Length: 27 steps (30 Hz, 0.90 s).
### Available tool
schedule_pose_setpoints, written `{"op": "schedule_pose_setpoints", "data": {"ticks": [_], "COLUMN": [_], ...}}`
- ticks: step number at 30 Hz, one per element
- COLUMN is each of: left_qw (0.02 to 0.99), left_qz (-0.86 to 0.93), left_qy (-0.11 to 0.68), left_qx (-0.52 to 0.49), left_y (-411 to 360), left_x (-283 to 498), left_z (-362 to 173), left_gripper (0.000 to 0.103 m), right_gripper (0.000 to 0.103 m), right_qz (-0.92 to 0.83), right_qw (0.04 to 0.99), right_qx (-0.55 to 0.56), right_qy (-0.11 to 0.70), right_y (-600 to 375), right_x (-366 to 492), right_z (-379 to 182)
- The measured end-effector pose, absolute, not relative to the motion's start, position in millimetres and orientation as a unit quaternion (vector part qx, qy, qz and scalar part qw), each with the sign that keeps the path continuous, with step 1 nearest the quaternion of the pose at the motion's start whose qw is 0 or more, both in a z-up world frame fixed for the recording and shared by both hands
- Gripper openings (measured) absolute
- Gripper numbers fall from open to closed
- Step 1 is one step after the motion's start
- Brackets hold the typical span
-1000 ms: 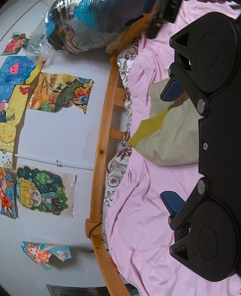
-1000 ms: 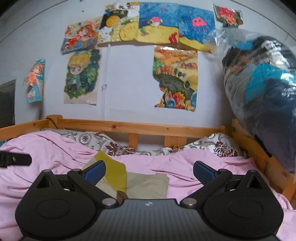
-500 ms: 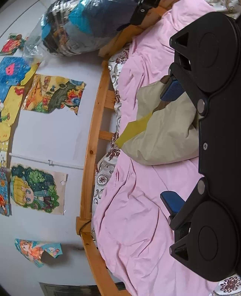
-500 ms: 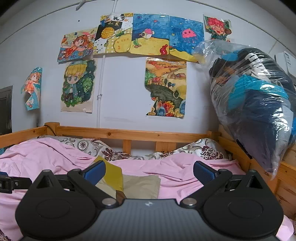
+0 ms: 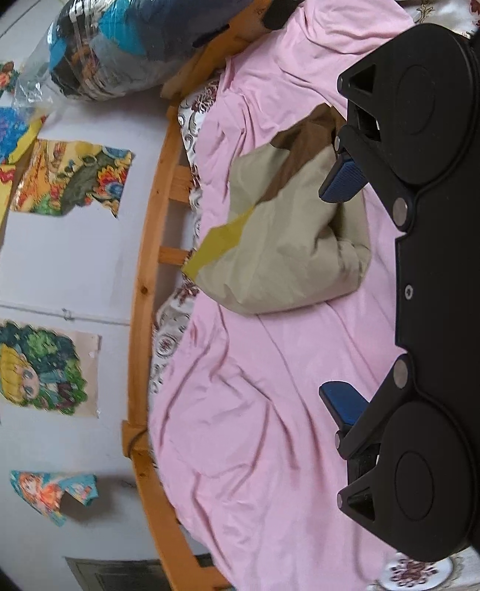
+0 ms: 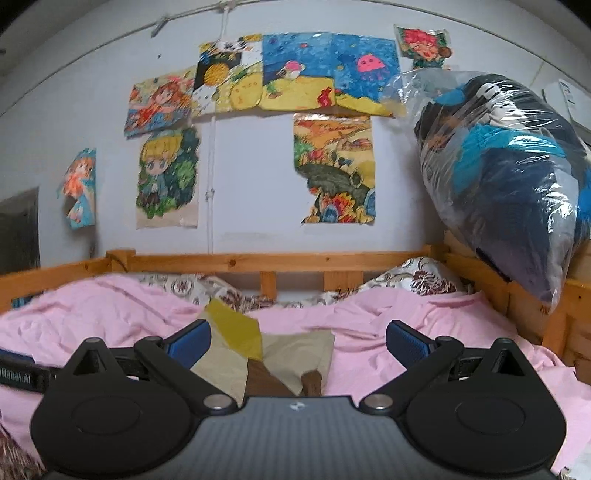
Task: Fold large clothes
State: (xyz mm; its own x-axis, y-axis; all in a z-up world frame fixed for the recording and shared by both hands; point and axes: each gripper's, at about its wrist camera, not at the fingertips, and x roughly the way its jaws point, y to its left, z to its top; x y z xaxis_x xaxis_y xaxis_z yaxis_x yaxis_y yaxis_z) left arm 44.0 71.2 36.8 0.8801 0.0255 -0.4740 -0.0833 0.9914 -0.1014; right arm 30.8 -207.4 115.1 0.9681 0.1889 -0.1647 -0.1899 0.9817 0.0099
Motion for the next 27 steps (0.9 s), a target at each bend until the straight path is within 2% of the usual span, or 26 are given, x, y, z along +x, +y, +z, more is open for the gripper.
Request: {"op": "schedule_pose_setpoints", "data": {"ticks": [12, 27], "left_qw": [0.961, 0.961], "left_qz": [0.042, 0.043], "left_qy": [0.27, 0.272], "left_qx": [-0.034, -0.027], "left_y": [67, 62], "left_x": [47, 46], "left_z": [2, -3], "left_gripper": [0.102, 0.102], "right_gripper": [0.103, 0.103], "right_qz": [0.078, 0.081], "right_qw": [0.984, 0.979], "right_qx": [-0.019, -0.008], "right_qy": [0.161, 0.185], "right_y": [-198, -198], "right_x": [25, 29], "right_z": [74, 63]}}
